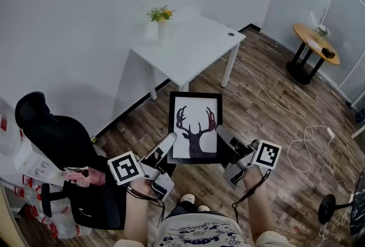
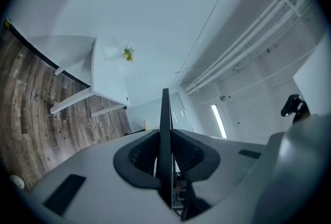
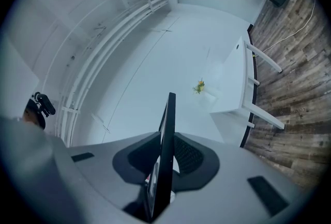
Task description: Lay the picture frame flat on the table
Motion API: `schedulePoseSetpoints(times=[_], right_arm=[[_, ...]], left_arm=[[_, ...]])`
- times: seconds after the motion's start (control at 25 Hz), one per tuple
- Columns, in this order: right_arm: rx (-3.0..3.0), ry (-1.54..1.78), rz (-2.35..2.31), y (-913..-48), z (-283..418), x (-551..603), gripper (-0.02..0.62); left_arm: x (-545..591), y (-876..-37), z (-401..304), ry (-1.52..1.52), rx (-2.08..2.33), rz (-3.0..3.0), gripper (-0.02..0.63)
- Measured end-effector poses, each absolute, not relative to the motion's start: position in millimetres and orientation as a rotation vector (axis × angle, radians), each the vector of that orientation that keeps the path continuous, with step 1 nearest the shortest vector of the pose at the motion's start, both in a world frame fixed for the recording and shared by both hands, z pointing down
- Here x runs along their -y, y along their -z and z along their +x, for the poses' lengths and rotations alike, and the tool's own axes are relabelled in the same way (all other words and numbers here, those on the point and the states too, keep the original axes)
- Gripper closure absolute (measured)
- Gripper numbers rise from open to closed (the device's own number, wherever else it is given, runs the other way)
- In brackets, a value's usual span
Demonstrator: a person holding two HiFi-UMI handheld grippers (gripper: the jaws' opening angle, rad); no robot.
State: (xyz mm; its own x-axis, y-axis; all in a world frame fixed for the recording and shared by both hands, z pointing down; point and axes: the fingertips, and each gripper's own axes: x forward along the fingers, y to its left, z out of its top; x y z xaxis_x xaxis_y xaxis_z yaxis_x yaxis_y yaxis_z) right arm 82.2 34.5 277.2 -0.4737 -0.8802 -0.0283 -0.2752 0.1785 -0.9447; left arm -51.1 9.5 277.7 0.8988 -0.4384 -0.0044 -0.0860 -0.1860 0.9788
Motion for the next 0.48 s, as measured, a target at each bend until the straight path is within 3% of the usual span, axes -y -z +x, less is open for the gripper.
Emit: schedulePoseSetpoints(times=[0.48], right_arm=[[-1.835,1.303,-1.095,-294,82,-39,0.508]], left_arm=[[-10,-293,-50,0.296,0.399,1.743,0.523]])
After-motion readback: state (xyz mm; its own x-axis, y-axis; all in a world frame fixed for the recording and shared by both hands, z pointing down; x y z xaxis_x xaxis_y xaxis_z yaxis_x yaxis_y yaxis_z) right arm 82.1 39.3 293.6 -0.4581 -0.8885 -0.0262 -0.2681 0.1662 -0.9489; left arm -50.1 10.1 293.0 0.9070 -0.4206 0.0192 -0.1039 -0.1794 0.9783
